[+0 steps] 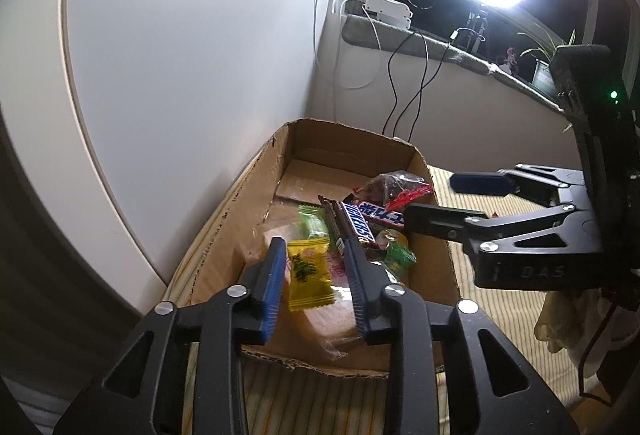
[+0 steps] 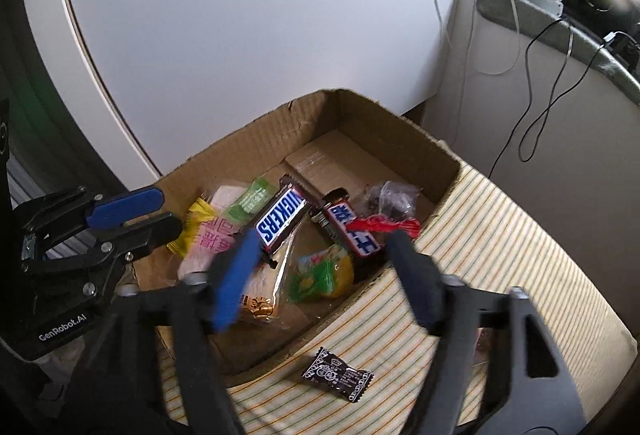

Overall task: Organize snacks
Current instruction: 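Carry both candies into the box and open both tools, then move both open tools back toward the egg candy and red bag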

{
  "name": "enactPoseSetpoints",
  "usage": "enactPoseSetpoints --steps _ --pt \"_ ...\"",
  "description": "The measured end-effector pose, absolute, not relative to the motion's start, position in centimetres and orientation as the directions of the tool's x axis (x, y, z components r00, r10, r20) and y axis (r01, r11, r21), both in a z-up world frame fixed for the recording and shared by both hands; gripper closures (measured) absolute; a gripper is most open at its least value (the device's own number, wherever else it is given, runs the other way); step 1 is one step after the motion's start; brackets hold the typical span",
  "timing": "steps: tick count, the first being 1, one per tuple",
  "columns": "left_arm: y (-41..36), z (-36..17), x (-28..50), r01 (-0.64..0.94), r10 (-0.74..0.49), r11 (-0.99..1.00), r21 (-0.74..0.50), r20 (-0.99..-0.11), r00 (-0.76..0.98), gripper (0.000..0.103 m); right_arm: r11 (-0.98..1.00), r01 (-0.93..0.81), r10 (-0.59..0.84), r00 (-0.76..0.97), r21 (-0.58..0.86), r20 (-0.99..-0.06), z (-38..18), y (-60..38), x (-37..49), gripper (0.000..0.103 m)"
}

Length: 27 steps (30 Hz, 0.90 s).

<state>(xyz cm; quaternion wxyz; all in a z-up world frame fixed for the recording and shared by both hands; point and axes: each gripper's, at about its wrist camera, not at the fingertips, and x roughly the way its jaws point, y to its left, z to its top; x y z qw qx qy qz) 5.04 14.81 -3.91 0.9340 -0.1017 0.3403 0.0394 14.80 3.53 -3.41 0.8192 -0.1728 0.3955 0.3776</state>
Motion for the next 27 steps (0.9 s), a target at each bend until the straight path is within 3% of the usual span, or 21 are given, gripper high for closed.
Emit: enactPoseSetpoints --steps 2,4,10,27 --pt "14.8 -3.9 5.0 -0.146 0.010 0.976 -0.159 -0.642 0.767 0.054 0.666 -0.746 0.486 0.410 0.023 -0.772 -3.1 3.2 14.9 0.022" --pt "14.8 -3.8 4.9 -0.150 0.016 0.976 -0.156 -0.638 0.770 0.045 0.672 -0.740 0.492 0.407 0.038 -0.769 -2.8 2.9 15.1 0.022" --pt "14.6 -3.5 4.6 -0.150 0.023 0.978 -0.148 -0.635 0.772 0.033 0.689 -0.723 0.490 0.430 0.035 -0.758 -2.4 2.2 15.5 0.022" --pt "12.3 -2.7 4.7 -0.109 0.003 0.985 -0.132 -0.624 0.781 0.033 0.717 -0.696 0.489 0.461 0.040 -0.741 -1.4 -1.1 15.7 0.022"
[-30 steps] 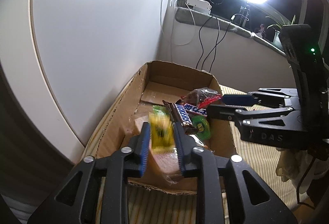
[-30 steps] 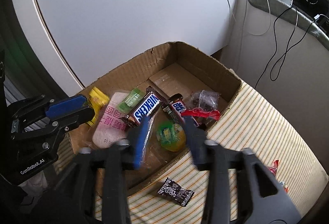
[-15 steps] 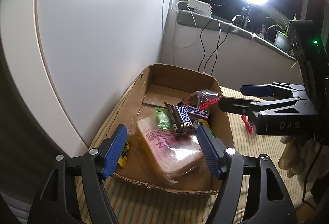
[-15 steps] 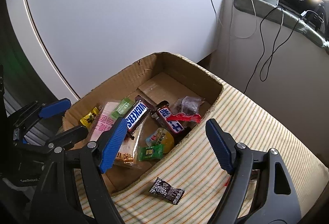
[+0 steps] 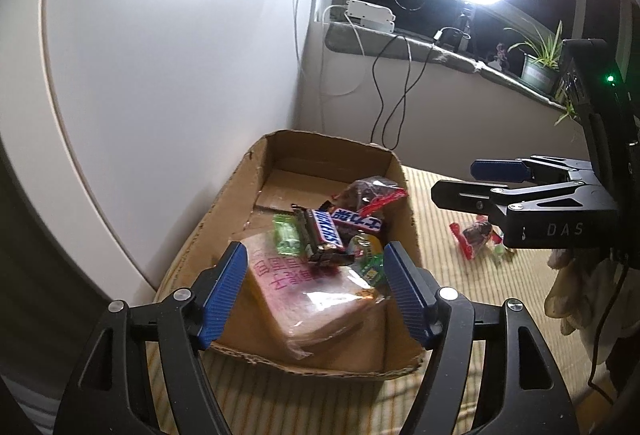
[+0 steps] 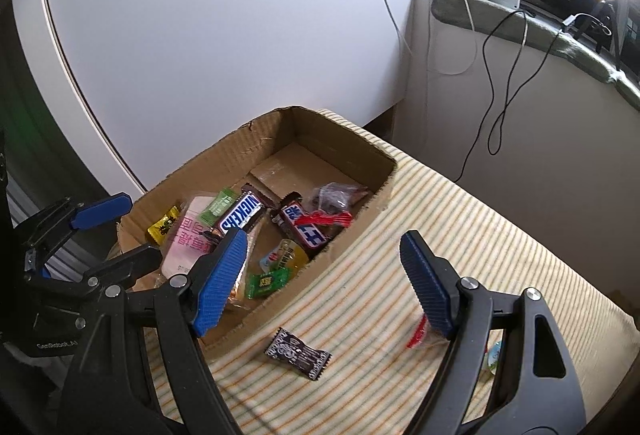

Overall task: Organize snacks
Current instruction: 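Move both open tools back toward the egg candy and red bag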

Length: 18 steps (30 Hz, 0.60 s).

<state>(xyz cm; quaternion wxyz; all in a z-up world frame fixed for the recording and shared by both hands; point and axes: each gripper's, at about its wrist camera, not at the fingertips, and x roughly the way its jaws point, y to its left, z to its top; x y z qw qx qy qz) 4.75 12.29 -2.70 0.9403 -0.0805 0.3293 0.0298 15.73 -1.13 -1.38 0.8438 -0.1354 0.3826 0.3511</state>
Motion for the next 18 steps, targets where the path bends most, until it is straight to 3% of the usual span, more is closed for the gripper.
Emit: enactPoseSetpoints --steps 18 --pt "6.7 -2.0 6.1 0.006 -0.087 0.991 -0.132 -0.616 0.783 0.033 0.811 -0.584 0.402 0.518 0.031 -0.755 -2.0 -11.3 17.8 0.022"
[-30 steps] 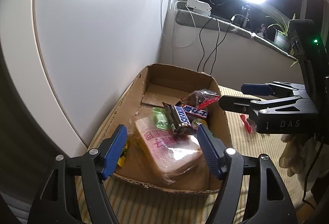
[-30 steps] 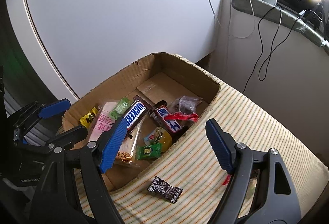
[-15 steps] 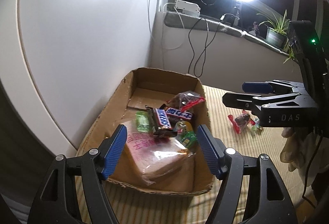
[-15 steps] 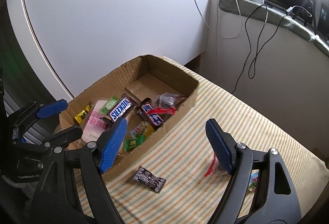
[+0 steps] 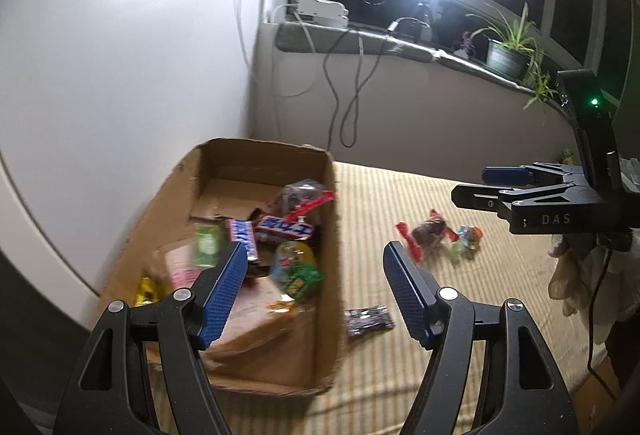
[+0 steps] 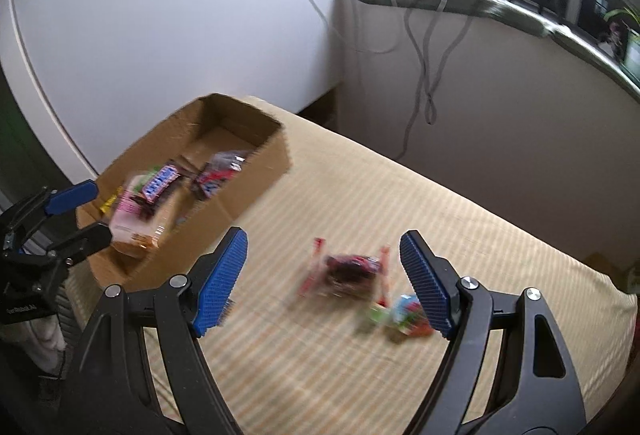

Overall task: Organize snacks
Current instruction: 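Move both open tools back toward the egg candy and red bag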

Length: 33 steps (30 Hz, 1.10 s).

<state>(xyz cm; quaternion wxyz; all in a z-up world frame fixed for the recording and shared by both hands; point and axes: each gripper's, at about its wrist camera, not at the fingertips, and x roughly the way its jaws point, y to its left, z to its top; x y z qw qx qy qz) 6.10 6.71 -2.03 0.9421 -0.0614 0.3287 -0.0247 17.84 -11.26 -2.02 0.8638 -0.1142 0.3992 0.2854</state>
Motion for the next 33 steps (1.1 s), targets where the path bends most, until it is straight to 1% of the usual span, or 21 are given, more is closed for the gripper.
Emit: enactPoseSetpoints --steps 12,22,24,26,30,32,33 --pt "1.2 -2.7 8.4 0.109 -0.166 0.986 -0.129 -0.636 0.753 0.033 0.856 -0.515 0.351 0.519 0.042 -0.780 -4.0 -17.6 19.6 0.022" --pt "-2.8 -4.1 11.0 0.170 -0.223 0.975 -0.145 -0.672 0.706 0.033 0.847 -0.528 0.356 0.482 0.059 -0.800 -6.6 -20.2 20.2 0.022" --pt "-3.2 -4.6 11.6 0.176 -0.236 0.972 -0.158 -0.682 0.692 0.034 0.839 -0.542 0.359 0.471 0.056 -0.806 -7.3 -20.2 20.0 0.022" --pt "-3.6 -5.0 12.3 0.178 -0.243 0.970 -0.166 -0.691 0.681 0.039 0.831 -0.554 0.359 0.464 0.052 -0.810 -8.0 -20.2 19.9 0.022" --pt "-4.4 -6.0 13.8 0.179 -0.249 0.968 -0.173 -0.708 0.661 0.040 0.822 -0.567 0.355 0.456 0.040 -0.817 -9.1 -19.9 19.9 0.022" --pt "-4.7 -6.4 14.5 0.175 -0.245 0.969 -0.172 -0.712 0.658 0.041 0.821 -0.568 0.363 0.449 0.053 -0.817 -9.4 -19.9 20.2 0.025" --pt "-4.9 -6.5 14.8 0.174 -0.244 0.970 -0.172 -0.713 0.657 0.041 0.822 -0.567 0.367 0.446 0.059 -0.816 -9.6 -19.9 20.4 0.029"
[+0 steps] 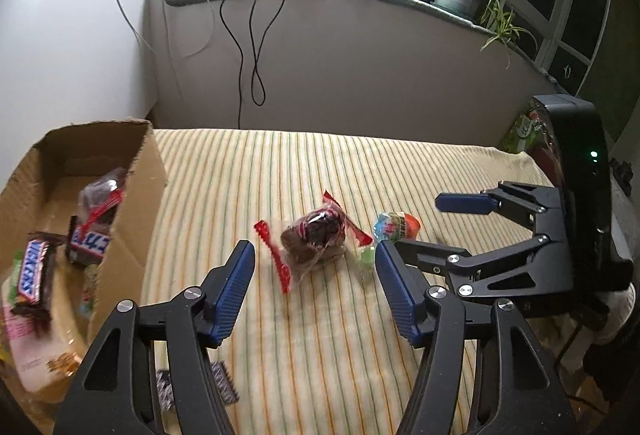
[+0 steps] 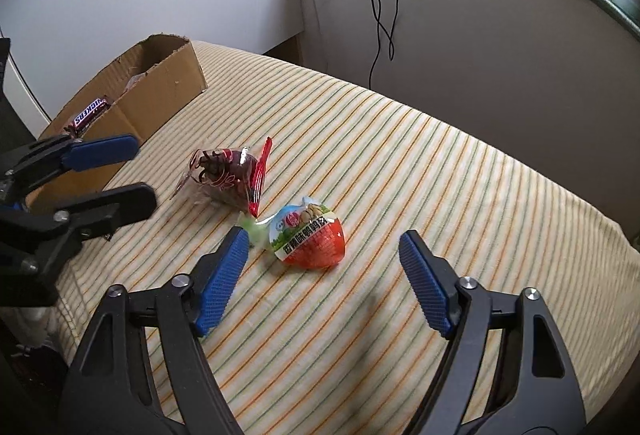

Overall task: Organize snacks
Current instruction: 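Move both open tools back toward the egg candy and red bag, then grasp the egg candy with the right tool while the left tool grasps the red-wrapped bag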

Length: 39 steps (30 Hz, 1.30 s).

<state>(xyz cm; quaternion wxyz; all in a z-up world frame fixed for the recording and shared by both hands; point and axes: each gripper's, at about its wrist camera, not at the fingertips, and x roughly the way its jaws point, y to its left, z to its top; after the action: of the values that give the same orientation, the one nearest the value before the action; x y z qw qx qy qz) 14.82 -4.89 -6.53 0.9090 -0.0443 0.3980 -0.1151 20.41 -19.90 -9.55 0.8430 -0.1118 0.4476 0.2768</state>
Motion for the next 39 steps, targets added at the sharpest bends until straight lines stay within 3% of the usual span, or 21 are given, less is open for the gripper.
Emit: enactPoseSetpoints --steps 8,17,23,27,39 --pt "-5.9 -7.9 16.8 0.169 -0.220 0.975 -0.144 -0.738 0.638 0.041 0.820 -0.566 0.378 0.425 0.084 -0.823 -10.5 -19.5 21.7 0.036" --pt "-6.3 -9.0 18.3 0.165 -0.212 0.976 -0.138 -0.755 0.620 0.042 0.815 -0.571 0.380 0.405 0.094 -0.831 -11.2 -19.4 22.4 0.052" --pt "-6.4 -9.3 18.5 0.166 -0.211 0.977 -0.137 -0.755 0.620 0.049 0.818 -0.569 0.369 0.410 0.083 -0.834 -11.2 -19.6 22.6 0.062" --pt "-6.6 -9.3 18.6 0.180 -0.218 0.975 -0.134 -0.753 0.621 0.058 0.822 -0.565 0.364 0.413 0.079 -0.835 -11.2 -19.7 22.6 0.078" --pt "-6.3 -8.4 18.0 0.177 -0.225 0.974 -0.144 -0.736 0.638 0.062 0.831 -0.549 0.367 0.428 0.085 -0.826 -10.4 -20.1 22.0 0.079"
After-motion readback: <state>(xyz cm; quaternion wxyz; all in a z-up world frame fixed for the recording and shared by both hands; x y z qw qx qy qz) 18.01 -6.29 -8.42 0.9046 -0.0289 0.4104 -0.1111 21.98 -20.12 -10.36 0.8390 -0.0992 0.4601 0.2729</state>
